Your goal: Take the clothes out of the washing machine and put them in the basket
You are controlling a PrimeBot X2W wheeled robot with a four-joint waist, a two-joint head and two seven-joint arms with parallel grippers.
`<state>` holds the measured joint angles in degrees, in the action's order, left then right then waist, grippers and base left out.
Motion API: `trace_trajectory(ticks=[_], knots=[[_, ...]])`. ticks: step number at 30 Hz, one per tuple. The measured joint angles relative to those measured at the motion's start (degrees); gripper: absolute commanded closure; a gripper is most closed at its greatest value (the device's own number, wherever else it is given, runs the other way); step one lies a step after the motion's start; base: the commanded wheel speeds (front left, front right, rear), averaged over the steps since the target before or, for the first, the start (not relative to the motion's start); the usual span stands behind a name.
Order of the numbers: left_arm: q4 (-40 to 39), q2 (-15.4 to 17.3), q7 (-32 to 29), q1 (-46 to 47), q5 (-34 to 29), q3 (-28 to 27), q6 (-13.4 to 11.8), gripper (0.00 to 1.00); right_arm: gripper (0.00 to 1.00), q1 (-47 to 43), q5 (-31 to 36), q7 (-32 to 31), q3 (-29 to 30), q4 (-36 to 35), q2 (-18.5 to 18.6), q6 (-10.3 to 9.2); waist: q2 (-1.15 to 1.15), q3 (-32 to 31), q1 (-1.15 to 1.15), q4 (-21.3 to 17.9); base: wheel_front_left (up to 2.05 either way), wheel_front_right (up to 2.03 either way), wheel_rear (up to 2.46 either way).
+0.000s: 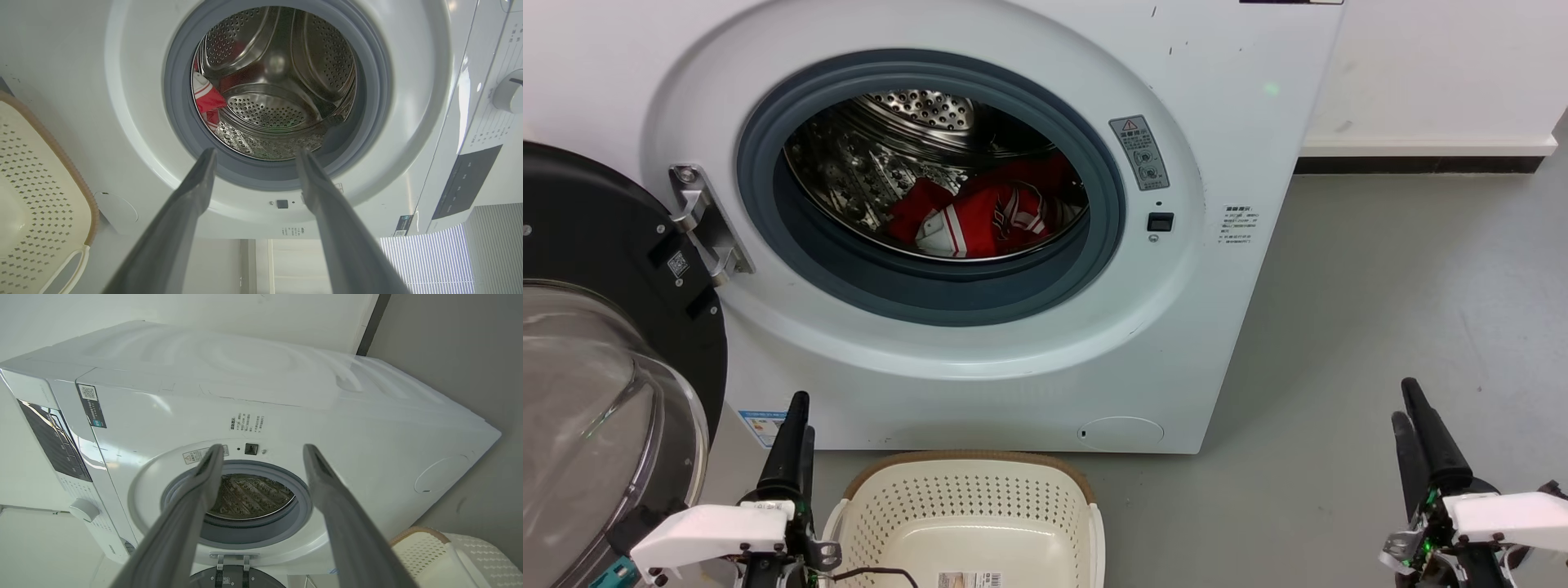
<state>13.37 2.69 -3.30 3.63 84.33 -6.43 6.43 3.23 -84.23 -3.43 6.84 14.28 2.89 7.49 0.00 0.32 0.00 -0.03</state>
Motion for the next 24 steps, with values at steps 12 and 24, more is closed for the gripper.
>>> trace_trajectory(ticks=[12, 24], knots=[[-4.17, 0.01, 3.00, -0.79, -14.22, 2.01, -3.32, 0.00, 0.00, -1.27, 17.71, 3.04, -1.20, -5.33, -0.05, 0.00, 0.00, 0.18, 0.00, -0.02, 0.00, 0.00, 0.00], [-6.44, 0.02, 5.58, -1.68, -26.43, 4.17, -6.03, 0.00, 0.00, -3.36, 33.76, 5.58, -3.23, -8.47, -0.08, 0.00, 0.00, 0.20, 0.00, -0.04, 0.00, 0.00, 0.00]])
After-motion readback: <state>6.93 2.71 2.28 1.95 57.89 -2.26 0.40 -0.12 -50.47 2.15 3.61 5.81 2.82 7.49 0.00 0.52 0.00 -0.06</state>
